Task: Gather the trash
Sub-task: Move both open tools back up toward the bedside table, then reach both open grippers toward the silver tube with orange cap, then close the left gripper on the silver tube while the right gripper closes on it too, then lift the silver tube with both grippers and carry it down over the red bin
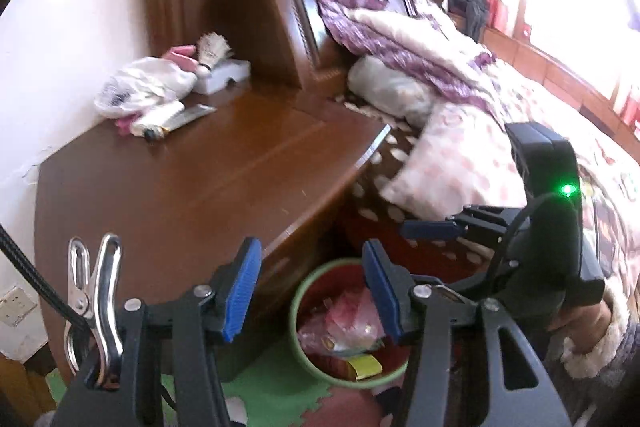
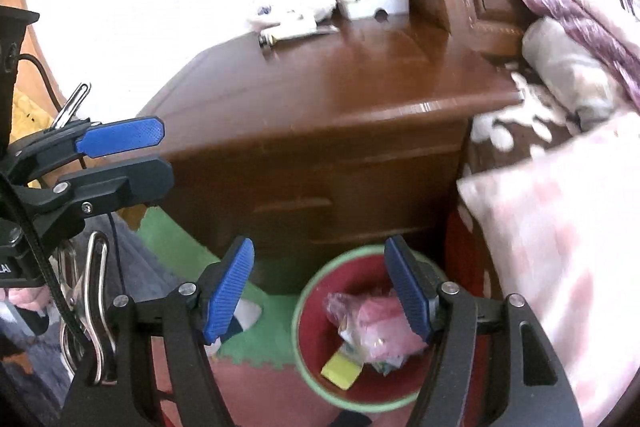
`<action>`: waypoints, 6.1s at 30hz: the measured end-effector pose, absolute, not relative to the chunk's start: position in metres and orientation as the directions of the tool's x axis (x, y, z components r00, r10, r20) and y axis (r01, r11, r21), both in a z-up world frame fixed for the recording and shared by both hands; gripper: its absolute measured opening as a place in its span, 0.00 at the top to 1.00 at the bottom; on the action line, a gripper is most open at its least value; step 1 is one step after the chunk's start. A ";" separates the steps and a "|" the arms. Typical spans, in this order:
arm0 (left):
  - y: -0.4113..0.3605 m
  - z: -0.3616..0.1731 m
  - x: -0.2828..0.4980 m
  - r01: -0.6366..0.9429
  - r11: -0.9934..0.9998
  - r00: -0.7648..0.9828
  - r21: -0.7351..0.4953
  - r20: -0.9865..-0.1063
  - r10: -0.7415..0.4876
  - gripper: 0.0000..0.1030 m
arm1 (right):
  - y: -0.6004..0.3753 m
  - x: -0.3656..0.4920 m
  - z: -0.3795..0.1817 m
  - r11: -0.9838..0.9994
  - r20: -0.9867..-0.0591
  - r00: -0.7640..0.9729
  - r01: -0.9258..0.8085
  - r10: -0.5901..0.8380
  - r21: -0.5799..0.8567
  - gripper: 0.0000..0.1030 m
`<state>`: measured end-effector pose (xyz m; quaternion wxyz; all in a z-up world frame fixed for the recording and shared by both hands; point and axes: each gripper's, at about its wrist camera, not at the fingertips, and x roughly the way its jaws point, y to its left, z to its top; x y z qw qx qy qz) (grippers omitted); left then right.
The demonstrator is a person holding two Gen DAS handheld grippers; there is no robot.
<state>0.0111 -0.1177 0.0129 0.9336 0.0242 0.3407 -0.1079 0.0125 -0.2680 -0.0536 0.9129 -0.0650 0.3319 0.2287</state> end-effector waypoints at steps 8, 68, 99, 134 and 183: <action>-0.087 0.029 0.027 0.149 0.985 0.777 -0.083 -0.606 -0.169 0.44 | -0.247 0.029 -0.033 0.879 -0.585 0.699 -0.473 0.412 0.055 0.32; 0.042 0.024 0.138 -0.142 0.979 0.778 -0.147 -0.628 0.019 0.44 | -0.183 0.167 -0.014 0.865 -0.474 0.727 -0.378 0.498 0.330 0.30; 0.064 -0.004 0.233 -0.164 0.948 0.672 -0.273 -0.734 -0.095 0.40 | -0.173 0.243 -0.005 0.833 -0.491 0.683 -0.351 0.540 0.427 0.29; 0.015 0.006 0.224 0.190 0.927 0.684 -0.322 -0.635 -0.361 0.82 | -0.200 0.262 0.009 0.676 -0.378 0.633 -0.325 0.675 0.662 0.89; -0.108 0.018 0.115 0.411 0.891 0.677 -0.192 -0.590 -0.439 0.81 | -0.293 0.112 0.037 0.742 -0.263 0.751 -0.413 0.605 0.529 0.88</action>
